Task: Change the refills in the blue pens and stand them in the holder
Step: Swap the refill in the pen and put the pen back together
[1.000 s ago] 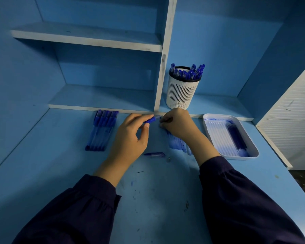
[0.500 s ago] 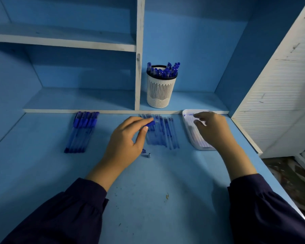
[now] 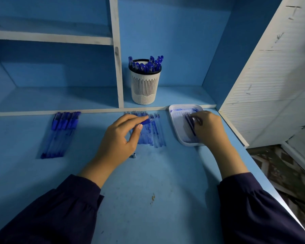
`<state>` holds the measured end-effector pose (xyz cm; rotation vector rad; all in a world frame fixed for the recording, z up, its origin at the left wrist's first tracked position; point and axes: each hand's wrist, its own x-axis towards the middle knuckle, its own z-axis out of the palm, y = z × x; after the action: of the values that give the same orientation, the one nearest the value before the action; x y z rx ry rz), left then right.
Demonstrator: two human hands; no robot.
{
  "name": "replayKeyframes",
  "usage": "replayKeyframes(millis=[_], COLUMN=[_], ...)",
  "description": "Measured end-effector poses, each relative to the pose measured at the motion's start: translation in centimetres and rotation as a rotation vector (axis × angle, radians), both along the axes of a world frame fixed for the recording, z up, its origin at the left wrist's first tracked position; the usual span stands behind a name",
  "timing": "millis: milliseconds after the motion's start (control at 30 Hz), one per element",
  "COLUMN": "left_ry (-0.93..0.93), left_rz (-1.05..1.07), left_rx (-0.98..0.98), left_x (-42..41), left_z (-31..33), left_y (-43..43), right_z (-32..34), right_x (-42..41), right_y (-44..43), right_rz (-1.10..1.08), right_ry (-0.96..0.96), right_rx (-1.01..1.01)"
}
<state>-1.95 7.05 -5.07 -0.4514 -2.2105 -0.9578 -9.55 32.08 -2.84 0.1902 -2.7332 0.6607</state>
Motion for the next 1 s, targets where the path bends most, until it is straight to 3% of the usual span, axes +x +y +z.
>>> replayKeyframes(millis=[200, 533, 1000], left_ry=[-0.015, -0.030, -0.021], left_rz=[-0.001, 0.010, 0.009], left_rx=[-0.015, -0.040, -0.040], left_x=[0.2, 0.3, 0.3], left_z=[-0.1, -0.1, -0.2], left_y=[0.0, -0.2, -0.1], right_z=[-0.7, -0.9, 0.4], right_x=[-0.4, -0.6, 0.0], right_y=[0.6, 0.7, -0.1], right_rz=[-0.010, -0.001, -0.051], right_ry=[-0.058, 0.012, -0.154], right_rx=[0.068, 0.009, -0.038])
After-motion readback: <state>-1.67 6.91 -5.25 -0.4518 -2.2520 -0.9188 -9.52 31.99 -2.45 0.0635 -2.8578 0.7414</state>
